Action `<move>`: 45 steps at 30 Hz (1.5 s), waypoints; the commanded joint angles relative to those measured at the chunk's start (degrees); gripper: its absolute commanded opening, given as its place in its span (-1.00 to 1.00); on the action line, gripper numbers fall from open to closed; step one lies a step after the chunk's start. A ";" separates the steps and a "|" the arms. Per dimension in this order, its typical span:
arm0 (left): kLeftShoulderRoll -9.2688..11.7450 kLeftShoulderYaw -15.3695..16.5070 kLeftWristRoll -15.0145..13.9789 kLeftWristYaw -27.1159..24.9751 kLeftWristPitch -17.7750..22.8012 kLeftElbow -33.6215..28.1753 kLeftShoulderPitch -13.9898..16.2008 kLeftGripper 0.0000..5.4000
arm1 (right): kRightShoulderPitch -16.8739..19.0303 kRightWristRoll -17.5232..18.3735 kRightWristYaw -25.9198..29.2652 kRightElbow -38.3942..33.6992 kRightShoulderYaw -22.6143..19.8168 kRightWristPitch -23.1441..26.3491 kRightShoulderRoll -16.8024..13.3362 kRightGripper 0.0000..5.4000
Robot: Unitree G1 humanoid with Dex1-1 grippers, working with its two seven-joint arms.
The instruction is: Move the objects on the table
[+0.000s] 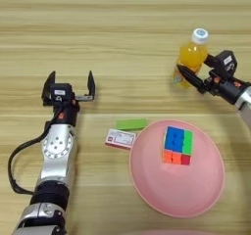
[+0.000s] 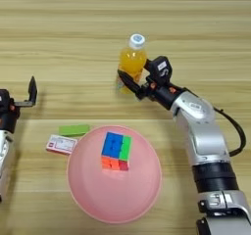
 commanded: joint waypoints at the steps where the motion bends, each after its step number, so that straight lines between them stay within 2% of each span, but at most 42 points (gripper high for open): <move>1: -0.24 -0.12 0.06 0.11 -0.36 0.45 -0.44 1.00 | 1.13 1.96 1.06 -2.85 -1.55 0.54 -1.70 0.24; 11: -0.09 -0.04 0.01 -0.01 -0.44 0.47 -0.36 1.00 | 4.06 0.92 1.95 1.77 -2.77 -1.62 -3.75 0.24; 18: 0.18 0.11 -0.09 -0.22 -0.53 0.86 -0.50 1.00 | 5.30 -1.32 1.77 7.81 -3.39 -6.44 -4.91 0.24; 31: 0.41 0.37 -0.16 -0.52 -0.92 1.46 -0.69 1.00 | 4.33 -4.60 0.82 18.94 -2.30 -15.54 -3.99 0.24; 43: 0.48 0.51 -0.20 -0.69 -1.15 1.66 -0.72 1.00 | 4.85 -4.32 1.85 20.15 -1.10 -16.54 -3.40 0.24; 44: 0.47 0.51 -0.20 -0.69 -1.14 1.64 -0.72 1.00 | 5.01 -4.12 2.09 19.80 -0.98 -16.30 -3.37 0.37; 45: 0.47 0.51 -0.19 -0.69 -1.14 1.64 -0.72 1.00 | 5.13 -3.96 2.29 19.51 -0.88 -16.13 -3.35 0.39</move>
